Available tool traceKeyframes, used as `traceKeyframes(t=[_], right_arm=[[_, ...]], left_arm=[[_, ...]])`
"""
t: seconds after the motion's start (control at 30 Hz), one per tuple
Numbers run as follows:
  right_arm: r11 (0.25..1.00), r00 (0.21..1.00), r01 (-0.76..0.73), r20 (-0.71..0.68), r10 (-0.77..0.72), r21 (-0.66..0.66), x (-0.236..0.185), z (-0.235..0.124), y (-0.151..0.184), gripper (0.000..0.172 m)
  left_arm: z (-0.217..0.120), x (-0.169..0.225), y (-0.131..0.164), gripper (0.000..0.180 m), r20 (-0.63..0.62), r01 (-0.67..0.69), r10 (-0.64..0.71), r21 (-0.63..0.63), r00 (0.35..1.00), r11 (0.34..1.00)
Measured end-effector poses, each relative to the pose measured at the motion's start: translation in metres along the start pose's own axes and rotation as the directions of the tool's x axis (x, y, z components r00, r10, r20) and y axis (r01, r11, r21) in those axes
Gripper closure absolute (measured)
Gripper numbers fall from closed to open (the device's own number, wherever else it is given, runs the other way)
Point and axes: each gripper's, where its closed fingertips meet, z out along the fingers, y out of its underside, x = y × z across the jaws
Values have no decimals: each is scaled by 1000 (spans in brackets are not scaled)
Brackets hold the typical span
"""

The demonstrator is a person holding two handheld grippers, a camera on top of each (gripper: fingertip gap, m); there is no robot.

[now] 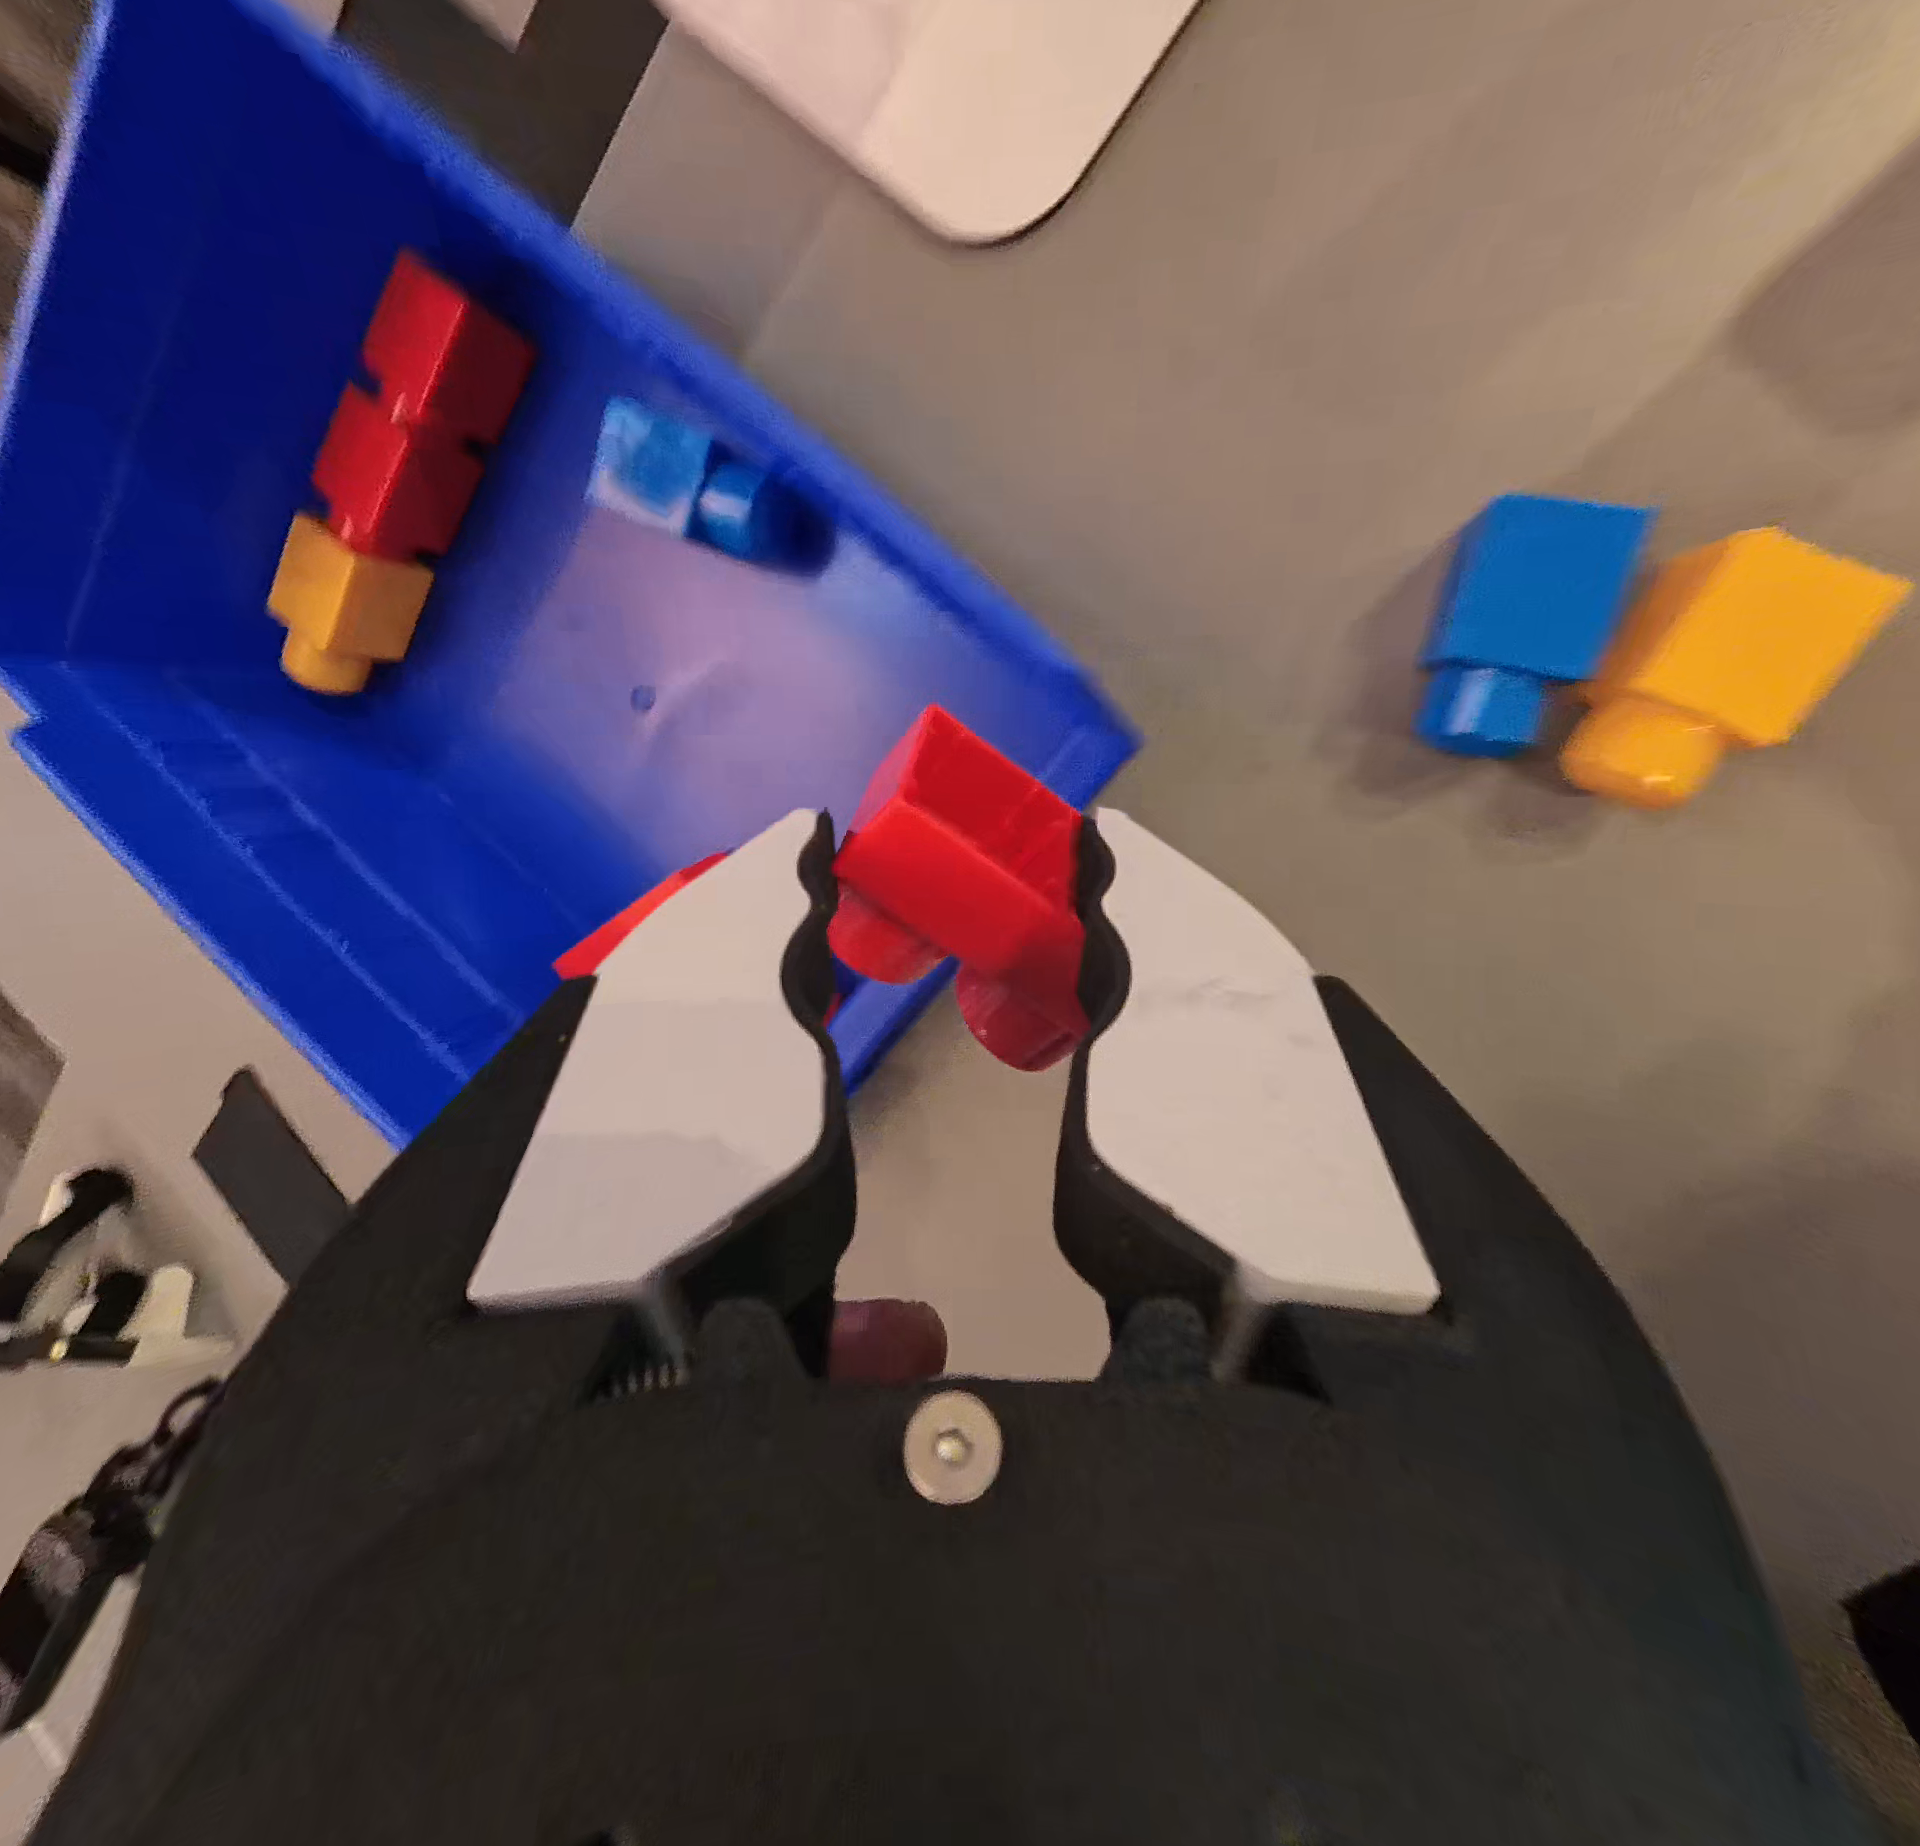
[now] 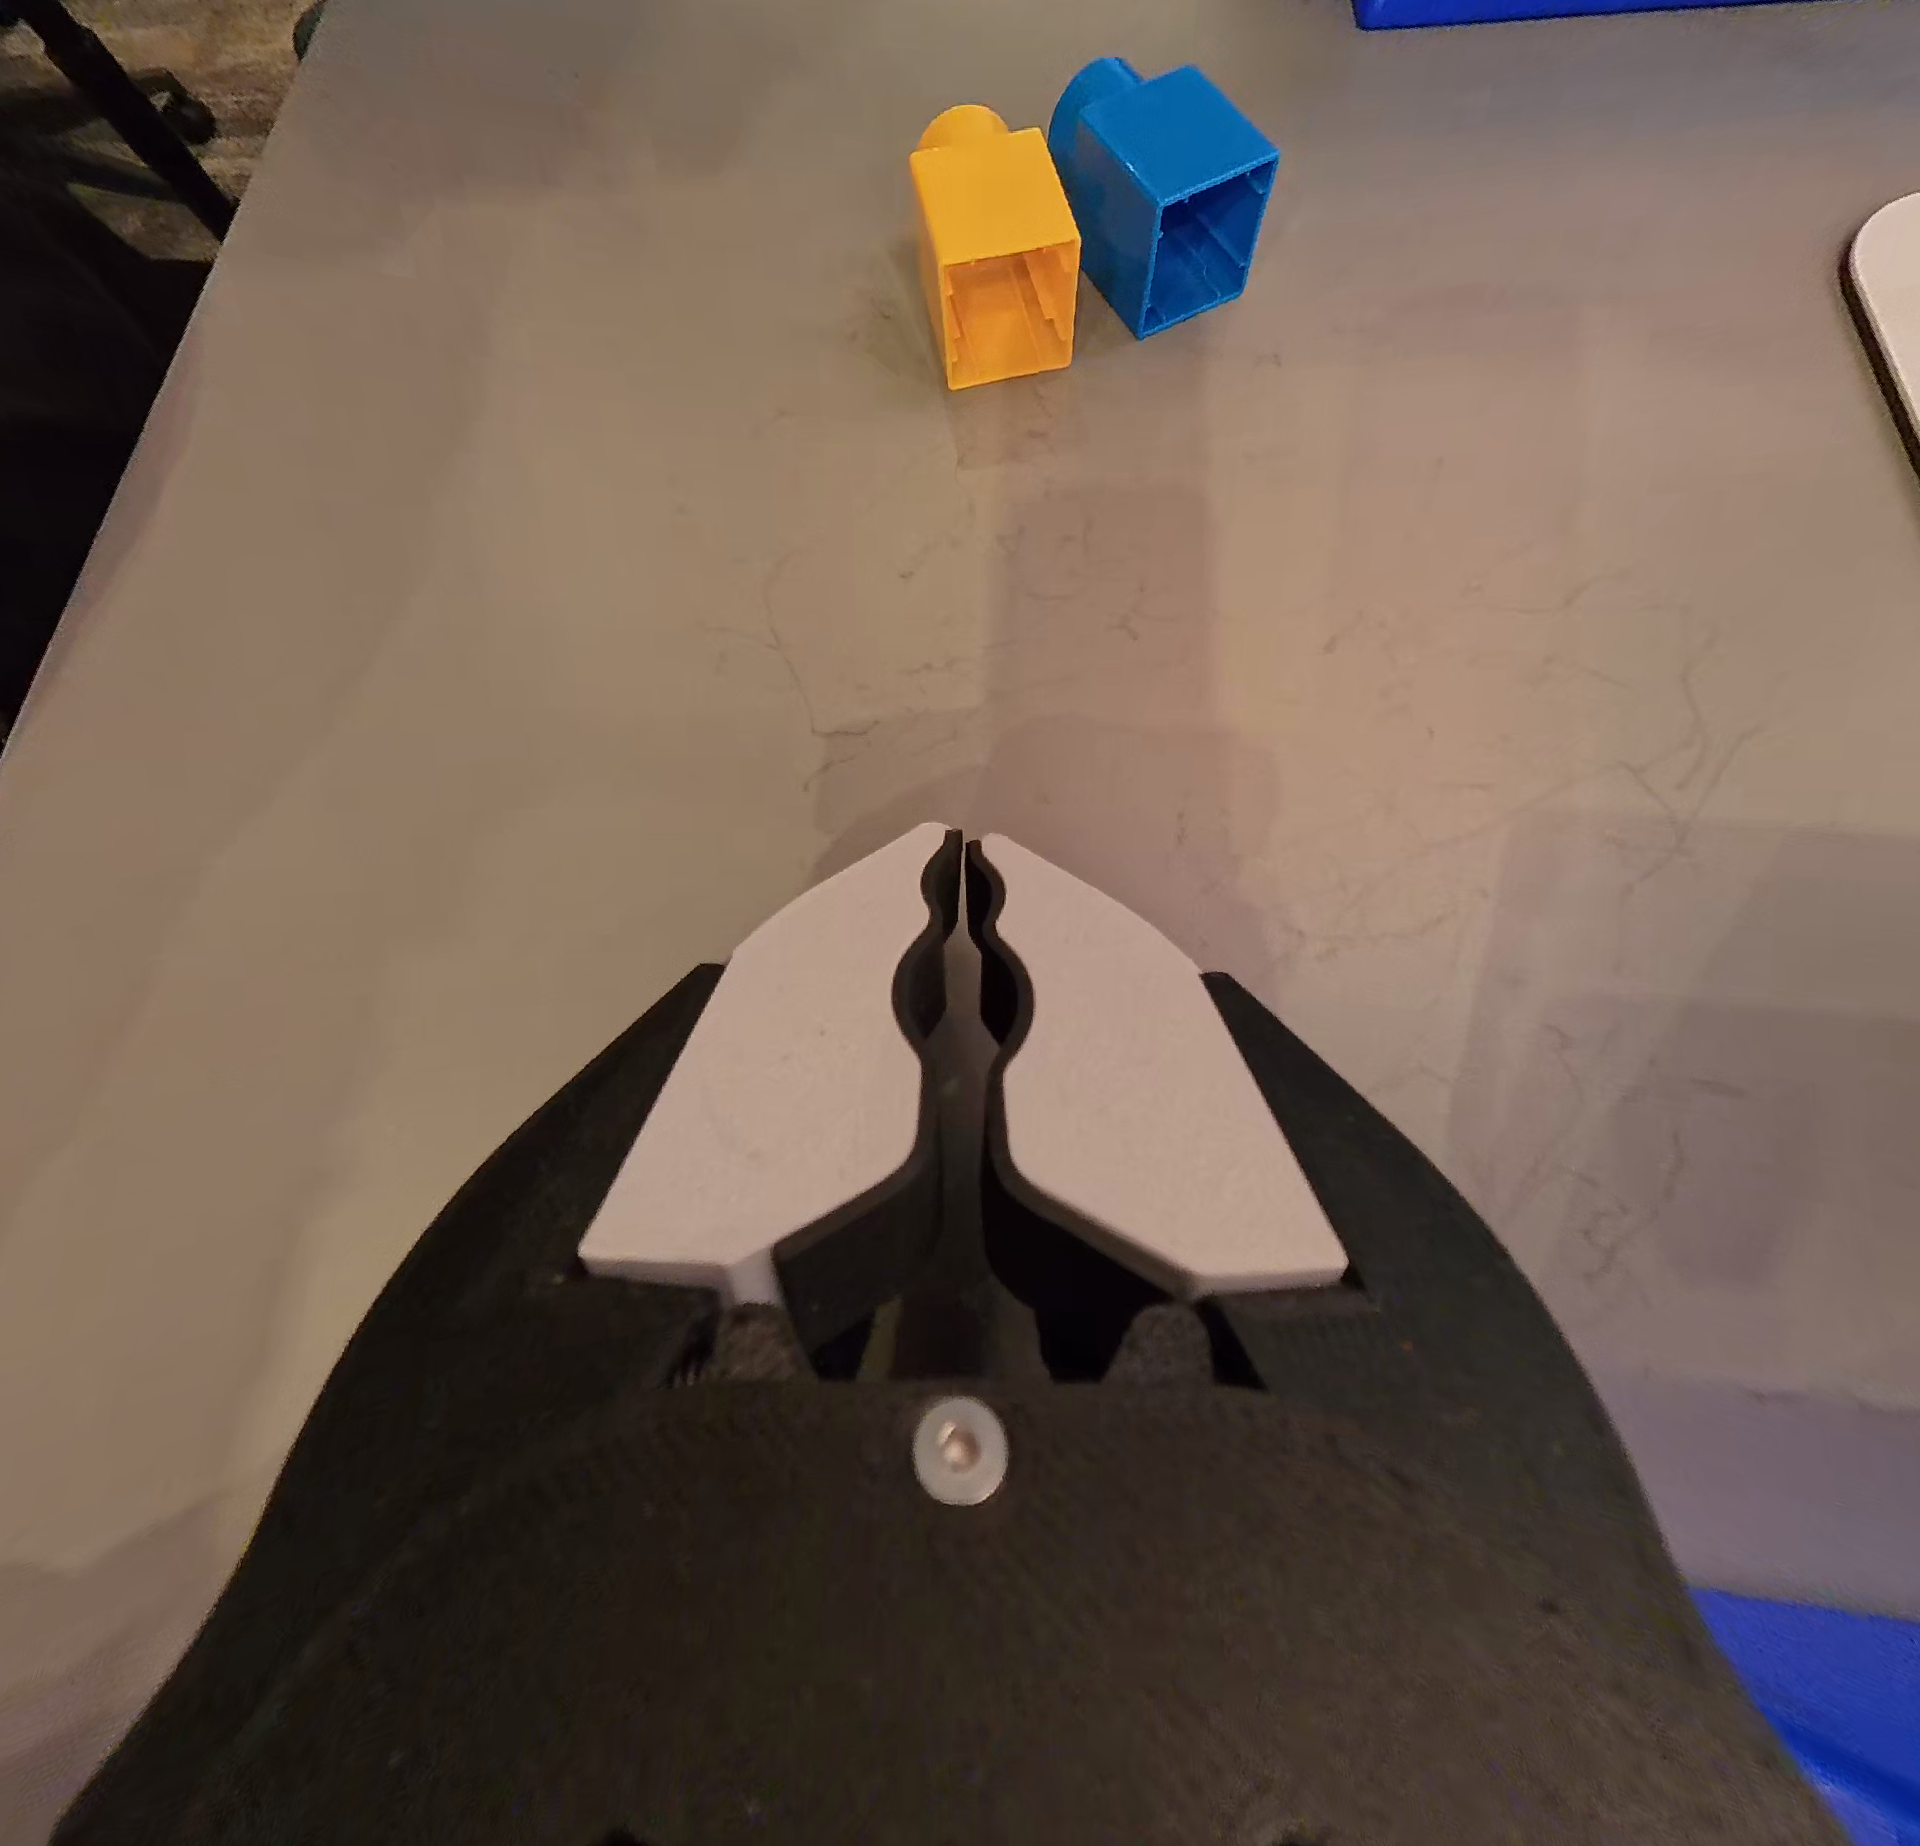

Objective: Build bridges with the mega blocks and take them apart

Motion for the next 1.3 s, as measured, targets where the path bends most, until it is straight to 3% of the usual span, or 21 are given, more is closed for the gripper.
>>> traceKeyframes(t=[0.1, 0.27, 0.53, 0.8, 1.0, 1.13, 1.3], right_arm=[[1000, 1000, 5, -3, -5, -6, 0, 1, 1, 171], [1000, 1000, 12, -9, -12, -14, -1, 1, 1, 171], [1000, 1000, 21, -13, -21, -21, -2, 2, 2, 171], [999, 1000, 27, -15, -28, -29, -2, 2, 4, 171], [999, 999, 31, -15, -32, -33, -3, 2, 4, 171], [999, 999, 28, -14, -28, -31, -2, 2, 4, 171], [999, 1000, 25, -13, -26, -29, -2, 1, 4, 171]], left_arm=[[-8, 46, -25, 137, -56, -63, 68, 85, 996, 994], [7, 117, -60, 137, -189, -137, 169, 169, 967, 976], [50, 188, -89, 137, -340, -191, 229, 142, 912, 971], [85, 207, -84, 137, -341, -258, 246, 9, 907, 966], [90, 215, -83, 132, -380, -269, 249, 0, 891, 963], [78, 206, -86, 117, -367, -231, 236, 59, 900, 971], [53, 168, -73, 115, -298, -153, 181, 116, 937, 981]])
